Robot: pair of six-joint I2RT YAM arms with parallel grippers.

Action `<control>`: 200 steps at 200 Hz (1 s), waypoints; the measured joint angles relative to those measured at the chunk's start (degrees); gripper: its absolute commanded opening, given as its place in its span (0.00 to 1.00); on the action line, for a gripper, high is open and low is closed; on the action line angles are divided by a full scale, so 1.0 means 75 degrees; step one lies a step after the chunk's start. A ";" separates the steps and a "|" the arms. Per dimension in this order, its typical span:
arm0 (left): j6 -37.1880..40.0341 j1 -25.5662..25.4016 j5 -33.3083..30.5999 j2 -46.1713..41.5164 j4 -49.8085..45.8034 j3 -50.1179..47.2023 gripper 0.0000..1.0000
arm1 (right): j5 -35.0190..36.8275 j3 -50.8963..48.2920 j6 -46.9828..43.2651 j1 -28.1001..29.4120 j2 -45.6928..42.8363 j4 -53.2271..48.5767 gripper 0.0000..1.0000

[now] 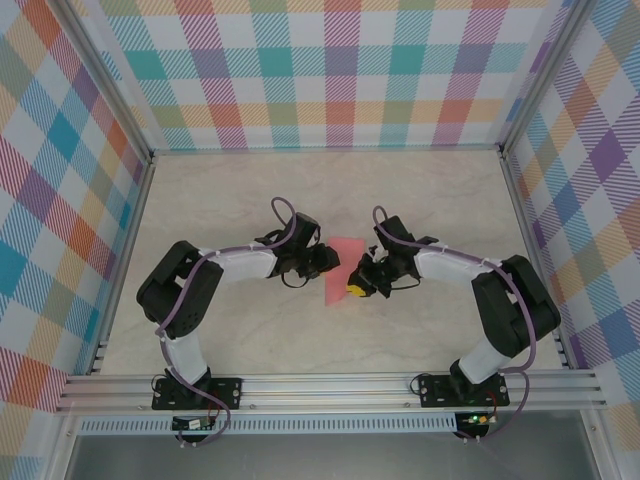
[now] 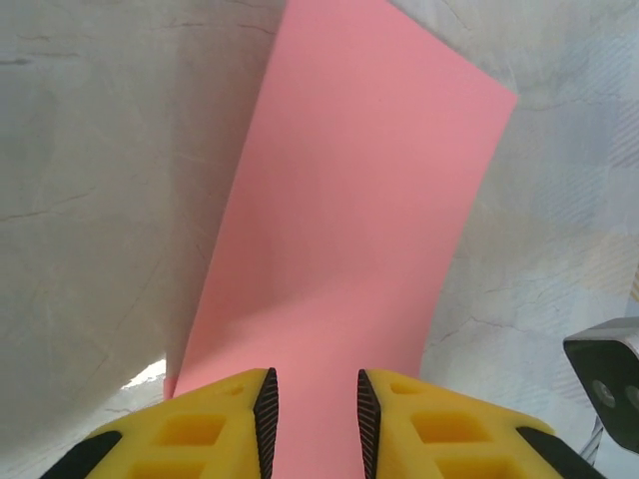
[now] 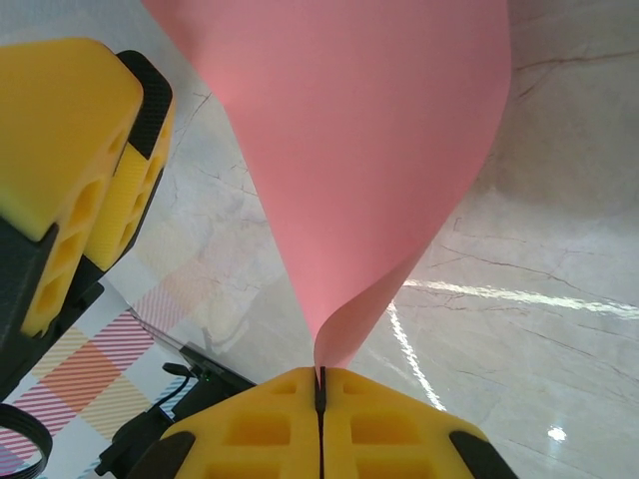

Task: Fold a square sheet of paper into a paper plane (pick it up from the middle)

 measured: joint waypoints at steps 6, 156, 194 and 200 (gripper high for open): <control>0.0000 0.0000 -0.0003 0.0038 0.0000 0.0000 0.29 | 0.0000 0.0003 0.0009 0.0000 0.0006 0.0003 0.06; 0.0178 0.0000 -0.0239 0.0189 -0.0254 0.0131 0.28 | 0.0353 0.1413 -0.1055 0.0009 0.1478 -0.0469 0.10; 0.0172 0.0000 -0.0527 0.0189 -0.0399 0.0140 0.26 | 0.0353 0.1789 -0.1469 0.0029 0.1711 -0.0673 0.10; 0.0172 0.0000 -0.0574 0.0189 -0.0402 0.0140 0.26 | 0.0353 0.1845 -0.1527 0.0047 0.1740 -0.0685 0.10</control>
